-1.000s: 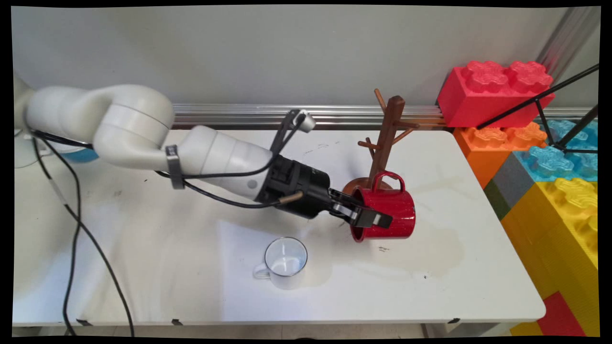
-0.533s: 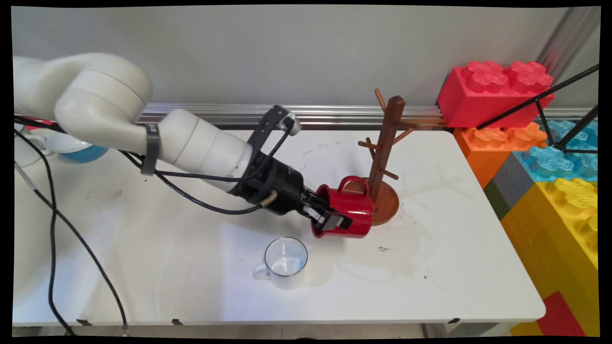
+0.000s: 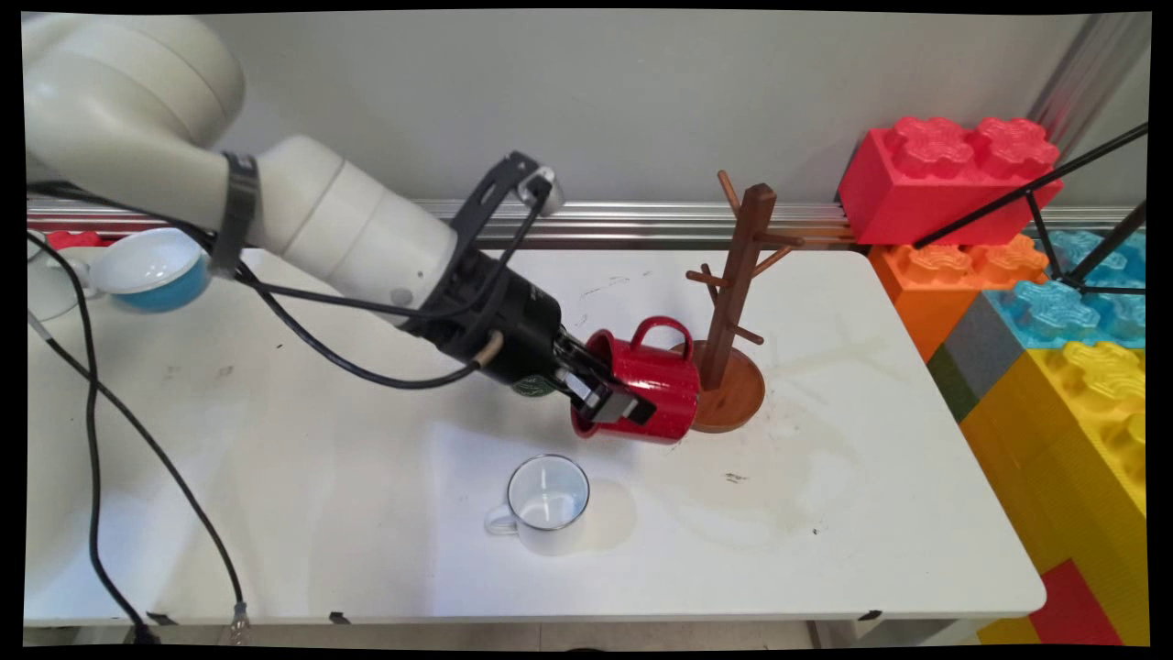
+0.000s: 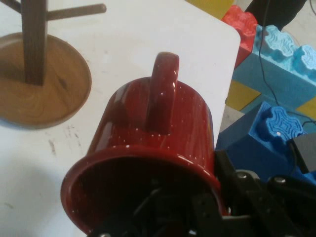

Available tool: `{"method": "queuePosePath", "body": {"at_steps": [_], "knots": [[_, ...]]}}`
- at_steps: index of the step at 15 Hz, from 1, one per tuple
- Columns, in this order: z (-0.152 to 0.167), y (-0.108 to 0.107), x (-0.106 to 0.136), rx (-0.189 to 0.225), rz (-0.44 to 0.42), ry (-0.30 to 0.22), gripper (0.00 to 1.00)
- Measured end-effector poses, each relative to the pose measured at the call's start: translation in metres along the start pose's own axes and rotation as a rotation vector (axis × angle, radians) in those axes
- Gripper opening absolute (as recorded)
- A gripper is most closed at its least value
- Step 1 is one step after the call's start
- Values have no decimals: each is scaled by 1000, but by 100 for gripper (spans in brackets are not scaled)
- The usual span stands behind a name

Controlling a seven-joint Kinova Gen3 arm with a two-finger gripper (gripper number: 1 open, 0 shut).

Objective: Place the picked object on the table

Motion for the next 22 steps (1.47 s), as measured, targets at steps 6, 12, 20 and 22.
{"method": "queuePosePath", "body": {"at_steps": [6,12,20,22], "knots": [[-26,17,26,95,12,-34,0],[-42,27,38,215,47,-112,0],[-35,34,56,350,141,-238,0],[-30,34,60,372,154,-269,0]]}}
